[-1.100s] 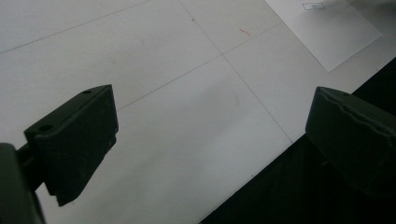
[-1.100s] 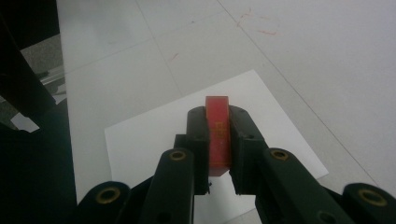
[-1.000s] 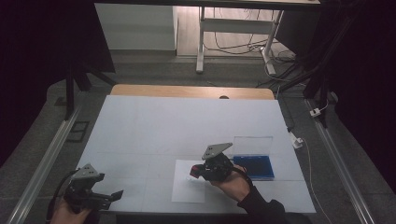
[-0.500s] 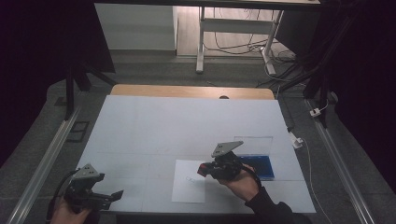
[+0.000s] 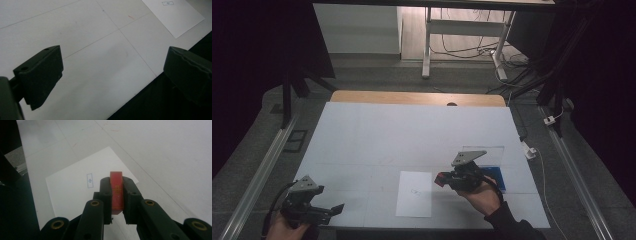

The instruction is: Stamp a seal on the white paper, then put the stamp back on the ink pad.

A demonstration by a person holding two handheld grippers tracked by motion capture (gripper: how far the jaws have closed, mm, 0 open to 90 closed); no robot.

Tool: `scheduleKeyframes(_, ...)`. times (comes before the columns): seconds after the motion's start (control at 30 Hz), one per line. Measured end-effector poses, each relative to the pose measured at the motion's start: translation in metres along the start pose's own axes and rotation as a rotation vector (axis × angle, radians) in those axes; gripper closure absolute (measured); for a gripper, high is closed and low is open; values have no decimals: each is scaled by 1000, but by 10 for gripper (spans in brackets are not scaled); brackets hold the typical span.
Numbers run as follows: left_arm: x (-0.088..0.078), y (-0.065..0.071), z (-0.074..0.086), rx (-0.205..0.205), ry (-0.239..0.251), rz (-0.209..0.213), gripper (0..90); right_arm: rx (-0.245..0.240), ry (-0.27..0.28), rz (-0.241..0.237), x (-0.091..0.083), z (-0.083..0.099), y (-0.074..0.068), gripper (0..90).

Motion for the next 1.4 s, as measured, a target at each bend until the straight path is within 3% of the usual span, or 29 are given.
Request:
scheduleKeyframes(0.43, 0, 0, 0, 1, 2, 0, 33, 31, 22, 50, -21, 10, 9, 790)
scheduleKeyframes(1.4, 0, 0, -1, 1, 2, 4, 33, 124, 52, 214, -68, 38, 36, 790)
Point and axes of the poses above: each handheld gripper's, and its own axes: x roughly forward along the jaws, z roughly out of its underside, y roughly to its right, the point moved 2 cm from there along x, roughly forward along the jaws, and after that the axes turned 7 degrees about -z, right-handed, at the moved point
